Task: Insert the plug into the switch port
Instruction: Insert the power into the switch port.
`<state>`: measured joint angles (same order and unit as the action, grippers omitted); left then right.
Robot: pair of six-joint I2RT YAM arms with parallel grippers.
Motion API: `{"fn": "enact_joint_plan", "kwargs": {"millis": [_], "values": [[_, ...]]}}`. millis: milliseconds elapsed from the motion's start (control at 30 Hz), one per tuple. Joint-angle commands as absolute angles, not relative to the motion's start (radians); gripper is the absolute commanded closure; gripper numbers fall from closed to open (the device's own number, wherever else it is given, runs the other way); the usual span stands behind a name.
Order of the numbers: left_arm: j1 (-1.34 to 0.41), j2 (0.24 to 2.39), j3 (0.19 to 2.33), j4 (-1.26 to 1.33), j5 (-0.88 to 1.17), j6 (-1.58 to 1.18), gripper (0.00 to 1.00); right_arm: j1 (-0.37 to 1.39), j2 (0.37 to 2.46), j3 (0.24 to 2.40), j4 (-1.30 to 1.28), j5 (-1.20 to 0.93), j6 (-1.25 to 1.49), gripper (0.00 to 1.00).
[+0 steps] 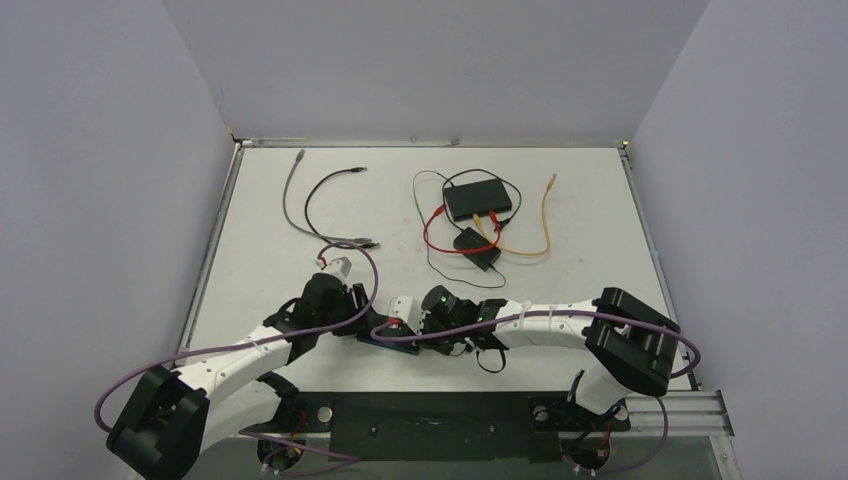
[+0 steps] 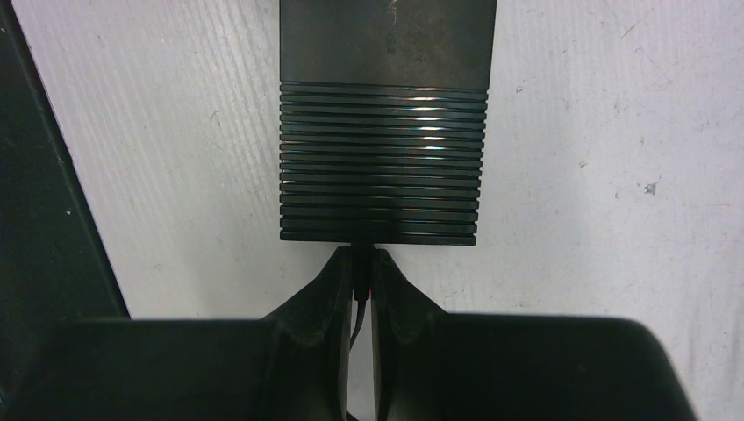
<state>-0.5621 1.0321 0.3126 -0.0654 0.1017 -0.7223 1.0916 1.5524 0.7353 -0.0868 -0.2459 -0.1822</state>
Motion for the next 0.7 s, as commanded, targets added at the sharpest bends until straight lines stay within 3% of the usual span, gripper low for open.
{"fn": "enact_joint_plan", "kwargs": {"millis": [0, 133, 367, 467, 667], "values": [[-0.626, 1.002, 0.31, -0.085, 0.329, -0.796, 0.49, 1.087, 1.54, 0.839, 0.221, -0.292, -0.208, 1.0], [-0.625, 0.99, 0.315, -0.097, 0.31, -0.794, 0.49, 1.079, 1.53, 0.795, 0.197, -0.249, -0.187, 0.98], [-0.623, 0.995, 0.334, -0.135, 0.26, -0.784, 0.47, 1.071, 1.509, 0.73, 0.164, -0.169, -0.155, 0.78], [-0.619, 0.989, 0.34, -0.156, 0.24, -0.776, 0.45, 1.069, 1.491, 0.706, 0.138, -0.12, -0.133, 0.64], [-0.612, 0.956, 0.361, -0.215, 0.203, -0.765, 0.39, 1.07, 1.395, 0.651, 0.072, -0.053, -0.117, 0.56]]}}
